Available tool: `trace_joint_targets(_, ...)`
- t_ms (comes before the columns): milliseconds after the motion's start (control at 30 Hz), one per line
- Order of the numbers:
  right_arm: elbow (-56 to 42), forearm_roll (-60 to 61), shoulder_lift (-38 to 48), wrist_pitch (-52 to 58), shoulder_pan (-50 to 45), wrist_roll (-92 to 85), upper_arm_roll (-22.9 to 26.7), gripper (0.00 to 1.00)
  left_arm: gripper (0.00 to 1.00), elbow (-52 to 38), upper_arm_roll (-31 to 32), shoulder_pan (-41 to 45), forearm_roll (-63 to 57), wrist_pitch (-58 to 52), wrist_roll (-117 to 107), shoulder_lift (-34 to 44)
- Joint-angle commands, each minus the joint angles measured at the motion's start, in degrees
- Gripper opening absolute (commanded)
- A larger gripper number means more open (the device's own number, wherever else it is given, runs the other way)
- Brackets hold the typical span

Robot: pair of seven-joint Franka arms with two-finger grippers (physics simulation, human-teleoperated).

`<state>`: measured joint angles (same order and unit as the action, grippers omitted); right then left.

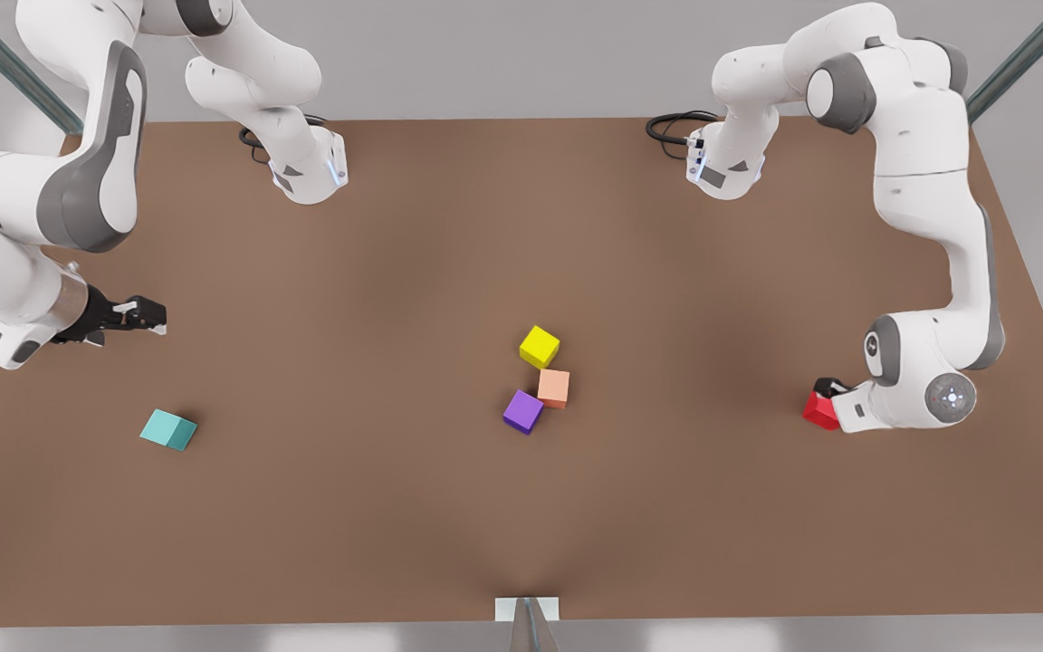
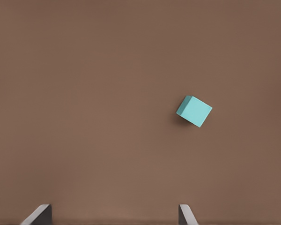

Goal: Pick up red wooden cube and pass to hand red wooden cube and place in blue wooden cube

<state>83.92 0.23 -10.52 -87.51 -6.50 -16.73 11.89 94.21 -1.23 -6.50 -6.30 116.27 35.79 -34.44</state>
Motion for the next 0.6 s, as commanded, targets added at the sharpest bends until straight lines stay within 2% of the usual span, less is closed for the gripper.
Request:
trace_joint_targets(0, 0.0, 0.0, 0.1, 0.2, 0.0, -2.1, 0.0, 1.00, 1.00, 0.4, 0.0, 0.0, -0.3, 3.5, 26.3, -0.2)
trace_joint_targets(267, 0.0, -0.4, -0.5, 0.5, 0.0, -2.9, 0.0, 1.00, 1.00, 0.5, 0.0, -0.6, -0.2, 1.8, 1.2, -1.5)
trace_joint_targets(567, 0.2, -0.2, -0.7, 0.7, 0.0, -3.8, 0.0, 1.00, 1.00, 0.6, -0.1, -0.8, -0.3, 1.8, -3.7, -2.8)
